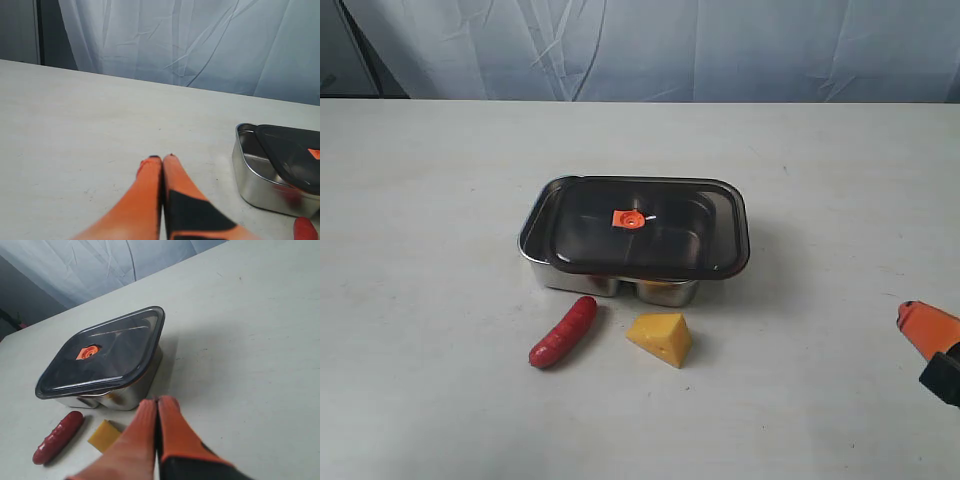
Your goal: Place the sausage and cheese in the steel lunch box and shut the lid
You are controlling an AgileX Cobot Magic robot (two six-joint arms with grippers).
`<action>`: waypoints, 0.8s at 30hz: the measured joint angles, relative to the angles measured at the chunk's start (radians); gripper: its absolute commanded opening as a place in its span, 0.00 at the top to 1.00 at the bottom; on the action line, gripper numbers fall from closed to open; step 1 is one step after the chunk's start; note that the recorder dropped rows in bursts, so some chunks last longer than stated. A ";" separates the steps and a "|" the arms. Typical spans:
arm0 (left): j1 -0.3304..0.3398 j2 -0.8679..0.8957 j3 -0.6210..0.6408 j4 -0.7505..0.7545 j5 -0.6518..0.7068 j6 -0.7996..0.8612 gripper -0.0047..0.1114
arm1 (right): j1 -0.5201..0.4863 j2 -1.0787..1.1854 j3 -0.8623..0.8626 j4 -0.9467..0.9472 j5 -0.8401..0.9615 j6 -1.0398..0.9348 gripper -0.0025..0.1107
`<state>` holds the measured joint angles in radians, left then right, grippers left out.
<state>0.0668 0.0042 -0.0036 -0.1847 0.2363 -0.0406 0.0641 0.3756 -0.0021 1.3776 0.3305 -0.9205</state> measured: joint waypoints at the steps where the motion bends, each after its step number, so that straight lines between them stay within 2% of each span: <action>1: 0.000 0.000 0.000 0.000 0.000 0.000 0.96 | 0.000 0.000 0.000 0.000 0.000 0.000 0.99; 14: 0.000 0.000 0.000 0.000 0.000 0.000 0.96 | 0.000 0.000 0.000 0.014 -0.023 0.000 0.99; 17: 0.000 0.000 0.000 0.000 0.000 0.000 0.96 | 0.000 0.000 0.000 0.134 -0.056 0.003 0.99; 24: 0.000 0.000 0.000 0.000 0.000 0.000 0.96 | 0.000 0.000 0.000 0.317 -0.001 0.009 0.99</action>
<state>0.0668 0.0042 -0.0036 -0.1847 0.2363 -0.0406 0.0641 0.3756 -0.0021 1.6948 0.3292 -0.9115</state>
